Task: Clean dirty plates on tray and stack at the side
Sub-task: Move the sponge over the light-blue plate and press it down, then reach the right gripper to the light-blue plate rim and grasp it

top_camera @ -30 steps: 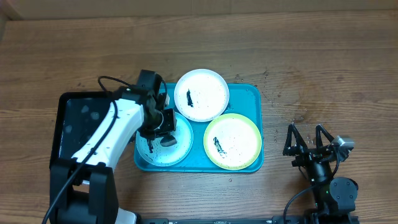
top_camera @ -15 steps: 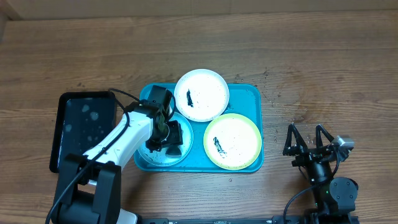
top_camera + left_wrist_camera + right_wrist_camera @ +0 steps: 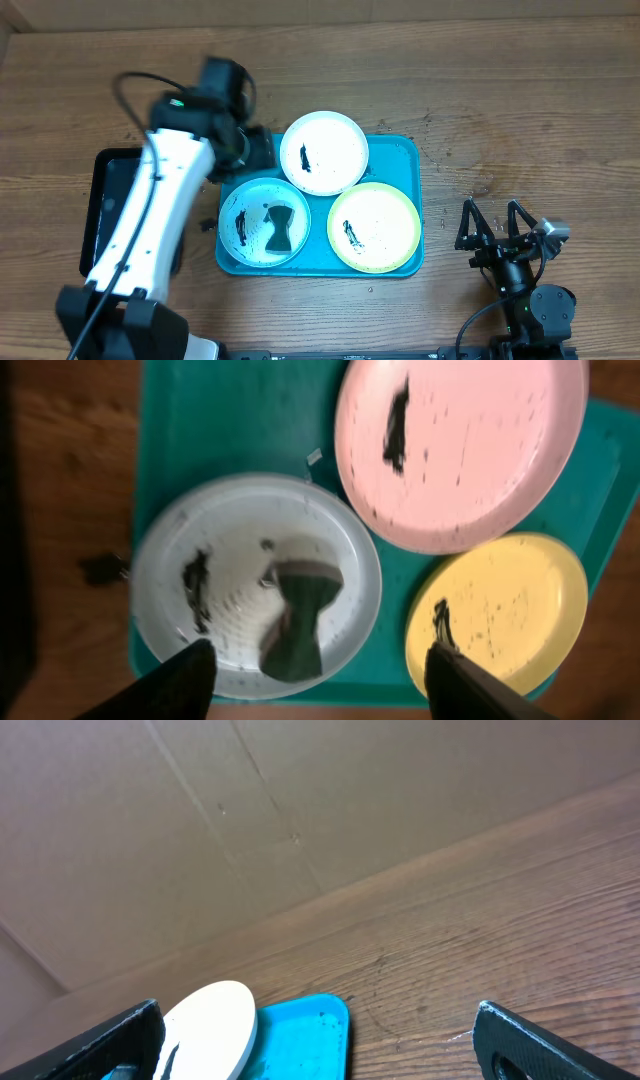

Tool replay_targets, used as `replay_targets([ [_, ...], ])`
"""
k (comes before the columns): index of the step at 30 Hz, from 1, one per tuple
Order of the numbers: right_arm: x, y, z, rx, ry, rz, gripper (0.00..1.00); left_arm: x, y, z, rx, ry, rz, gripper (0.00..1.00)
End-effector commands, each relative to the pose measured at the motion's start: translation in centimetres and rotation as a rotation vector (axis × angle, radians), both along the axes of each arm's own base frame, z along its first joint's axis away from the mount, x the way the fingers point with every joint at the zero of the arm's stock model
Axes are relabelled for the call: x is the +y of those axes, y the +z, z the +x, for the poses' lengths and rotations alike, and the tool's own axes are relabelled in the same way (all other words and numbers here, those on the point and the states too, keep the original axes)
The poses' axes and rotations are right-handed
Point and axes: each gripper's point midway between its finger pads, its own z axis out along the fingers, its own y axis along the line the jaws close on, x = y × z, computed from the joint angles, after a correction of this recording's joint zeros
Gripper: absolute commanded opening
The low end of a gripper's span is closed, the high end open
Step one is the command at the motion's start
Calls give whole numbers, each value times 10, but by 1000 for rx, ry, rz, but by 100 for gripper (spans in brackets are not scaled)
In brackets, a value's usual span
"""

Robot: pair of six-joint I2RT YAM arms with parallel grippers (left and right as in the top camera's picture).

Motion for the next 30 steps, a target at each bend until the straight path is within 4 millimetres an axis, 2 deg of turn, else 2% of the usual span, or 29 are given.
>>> replay_targets([
  [1,0,-3,0,-1,-4,-7,100,33,32,8,-70,87,27,100],
  [4,0,-3,0,-1,-4,-7,100,55,25,1,-20,164,34,100],
  [9,0,-3,0,-1,-4,-7,100,66,16,-13,64,194,46,100],
  [11,24,7,-5,-3,139,165,100,67,14,-17,86,194,51,100],
  [13,56,6,-18,72,336,329,100,67,13,-17,89,194,51,100],
  [15,70,9,-26,140,429,501,100,67,13,-17,89,194,50,100],
  [16,75,16,-30,152,471,573,100,66,13,-18,90,194,50,100],
  [18,84,50,-42,22,580,544,100,66,13,-18,91,194,50,100],
  [20,86,101,-63,-221,666,461,100,66,13,-19,94,194,50,100],
  [22,82,148,-87,-442,678,357,100,67,13,-19,96,194,51,100],
  [24,76,173,-90,-469,625,324,100,67,13,-19,97,194,51,100],
  [26,73,183,-84,-376,561,258,100,67,13,-19,97,194,51,100],
  [30,65,172,-65,-20,429,75,100,67,13,-19,97,194,51,100],
])
